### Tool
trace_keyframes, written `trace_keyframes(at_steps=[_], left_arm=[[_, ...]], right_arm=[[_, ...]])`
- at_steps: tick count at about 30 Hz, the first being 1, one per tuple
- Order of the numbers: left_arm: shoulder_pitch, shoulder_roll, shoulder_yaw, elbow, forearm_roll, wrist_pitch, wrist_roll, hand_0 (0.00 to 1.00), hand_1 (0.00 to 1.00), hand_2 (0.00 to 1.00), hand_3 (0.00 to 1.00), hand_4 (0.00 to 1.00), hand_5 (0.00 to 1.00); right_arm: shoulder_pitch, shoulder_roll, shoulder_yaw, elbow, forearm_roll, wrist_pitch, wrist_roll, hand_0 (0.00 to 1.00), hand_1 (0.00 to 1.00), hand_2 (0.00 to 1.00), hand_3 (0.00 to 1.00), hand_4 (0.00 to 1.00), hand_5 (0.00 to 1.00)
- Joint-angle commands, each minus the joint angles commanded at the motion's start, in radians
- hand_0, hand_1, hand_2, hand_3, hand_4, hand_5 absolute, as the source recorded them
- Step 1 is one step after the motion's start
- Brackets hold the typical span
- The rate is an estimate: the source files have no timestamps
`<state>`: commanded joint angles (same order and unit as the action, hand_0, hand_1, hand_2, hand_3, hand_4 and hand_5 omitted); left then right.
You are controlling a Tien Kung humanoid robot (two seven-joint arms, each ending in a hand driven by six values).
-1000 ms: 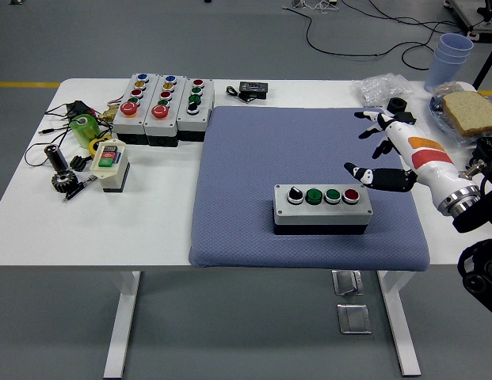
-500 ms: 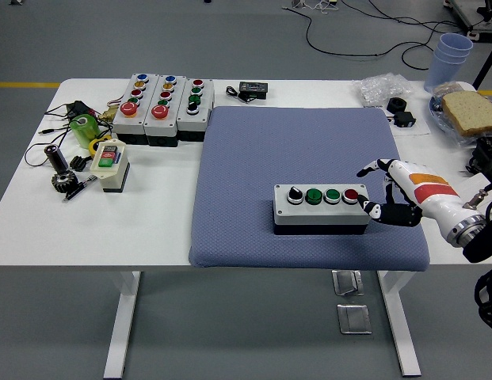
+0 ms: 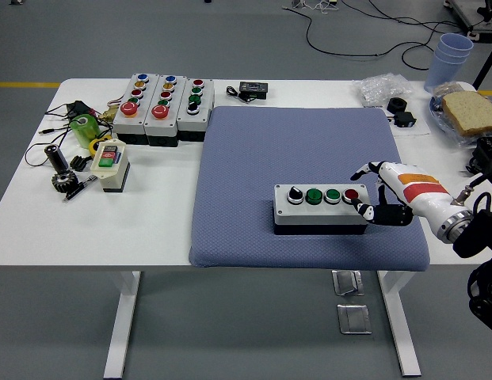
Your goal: Pick up the button,place it on the desk,press the button,press the button
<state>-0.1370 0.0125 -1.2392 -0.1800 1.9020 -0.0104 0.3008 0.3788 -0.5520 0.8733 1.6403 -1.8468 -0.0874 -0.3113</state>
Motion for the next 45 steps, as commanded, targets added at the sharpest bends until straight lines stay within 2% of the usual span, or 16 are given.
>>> trace_keyframes(at_steps=[36,39,45], left_arm=[[0.002,-0.004,-0.002,0.000,0.010,-0.004,0.001,0.645,0.607,0.602,0.565,0.310,0.859],[0.005,-0.004,-0.004,0.000,0.014,-0.005,0.002,0.645,0.607,0.602,0.565,0.310,0.859],[0.012,-0.006,-0.003,0.000,0.021,-0.008,0.002,0.646,0.608,0.602,0.565,0.310,0.862]], right_arm=[[-0.003,0.010,-0.041,-0.059,0.019,0.054,-0.023,0.089,0.002,0.193,0.672,0.658,0.342],[-0.004,0.010,-0.042,-0.059,0.018,0.053,-0.023,0.089,0.002,0.193,0.672,0.658,0.342],[-0.014,0.009,-0.010,-0.023,0.012,0.014,-0.012,0.089,0.002,0.193,0.673,0.656,0.344]])
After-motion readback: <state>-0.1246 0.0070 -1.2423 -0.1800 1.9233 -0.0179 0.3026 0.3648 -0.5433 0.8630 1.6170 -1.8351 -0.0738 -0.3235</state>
